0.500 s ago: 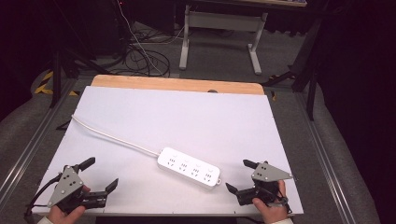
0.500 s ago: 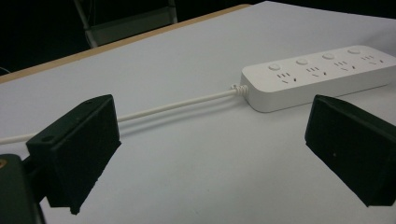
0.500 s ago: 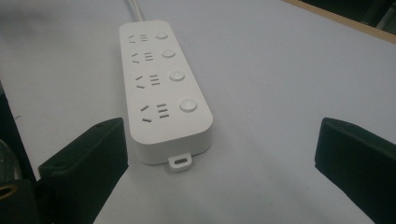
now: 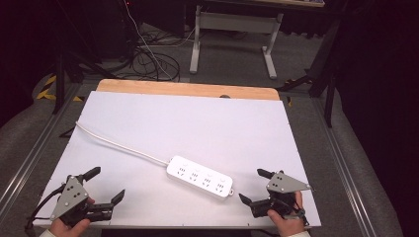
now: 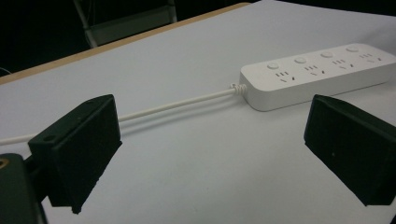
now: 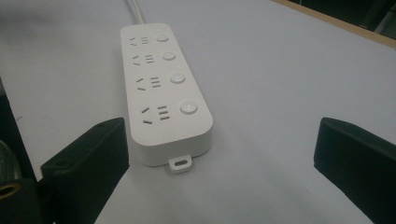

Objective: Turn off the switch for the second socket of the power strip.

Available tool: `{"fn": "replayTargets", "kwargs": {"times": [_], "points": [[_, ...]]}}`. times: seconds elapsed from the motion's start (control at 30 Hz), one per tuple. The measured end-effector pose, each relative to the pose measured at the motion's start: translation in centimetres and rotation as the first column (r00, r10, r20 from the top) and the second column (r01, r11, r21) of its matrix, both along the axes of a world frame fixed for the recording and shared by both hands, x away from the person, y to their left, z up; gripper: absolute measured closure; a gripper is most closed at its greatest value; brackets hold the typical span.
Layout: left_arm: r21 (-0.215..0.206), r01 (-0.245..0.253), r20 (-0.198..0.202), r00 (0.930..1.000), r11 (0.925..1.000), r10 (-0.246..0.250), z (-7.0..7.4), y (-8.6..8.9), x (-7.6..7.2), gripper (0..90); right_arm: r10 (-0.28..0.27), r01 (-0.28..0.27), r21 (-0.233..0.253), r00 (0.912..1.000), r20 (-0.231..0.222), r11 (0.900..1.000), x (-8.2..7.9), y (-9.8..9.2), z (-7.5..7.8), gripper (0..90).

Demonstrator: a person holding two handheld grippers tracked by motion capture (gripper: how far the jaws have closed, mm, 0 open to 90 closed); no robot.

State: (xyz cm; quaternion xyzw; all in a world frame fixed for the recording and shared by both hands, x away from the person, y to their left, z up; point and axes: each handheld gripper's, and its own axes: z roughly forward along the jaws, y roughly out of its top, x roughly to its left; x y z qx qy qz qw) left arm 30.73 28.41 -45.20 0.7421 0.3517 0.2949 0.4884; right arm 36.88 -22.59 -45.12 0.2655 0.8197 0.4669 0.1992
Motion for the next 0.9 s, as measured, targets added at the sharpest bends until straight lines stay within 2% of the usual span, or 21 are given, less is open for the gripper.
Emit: {"fn": "replayTargets", "kwargs": {"times": [0.1, 0.23, 0.6, 0.8, 0.9], "points": [[-0.011, -0.001, -0.001, 1.0000, 0.9999, 0.001, 0.0, 0.0, 0.0, 4.4, -0.002, 0.002, 0.004, 1.0000, 0.001, 1.000, 0.0, 0.0, 0.1, 4.2], [0.014, -0.004, 0.009, 1.0000, 0.9999, 0.004, 0.0, 0.0, -0.1, 4.8, 0.000, 0.000, 0.001, 1.0000, 0.003, 1.000, 0.0, 0.0, 0.0, 4.3], [0.019, -0.007, 0.013, 0.9999, 0.9998, 0.006, 0.1, 0.0, -0.1, 4.8, 0.000, 0.000, -0.005, 1.0000, 0.006, 1.000, 0.0, 0.0, 0.2, 4.4], [0.017, -0.010, 0.011, 0.9999, 0.9998, 0.010, 0.0, -0.1, -0.1, 4.9, 0.032, -0.033, -0.029, 0.9993, -0.017, 0.999, 0.6, 0.6, 1.2, 5.6], [0.019, -0.013, 0.011, 0.9999, 0.9997, 0.012, 0.0, -0.1, -0.1, 4.9, 0.038, -0.038, -0.029, 0.9992, -0.014, 0.999, 1.0, 1.0, 1.7, 5.7]]}}
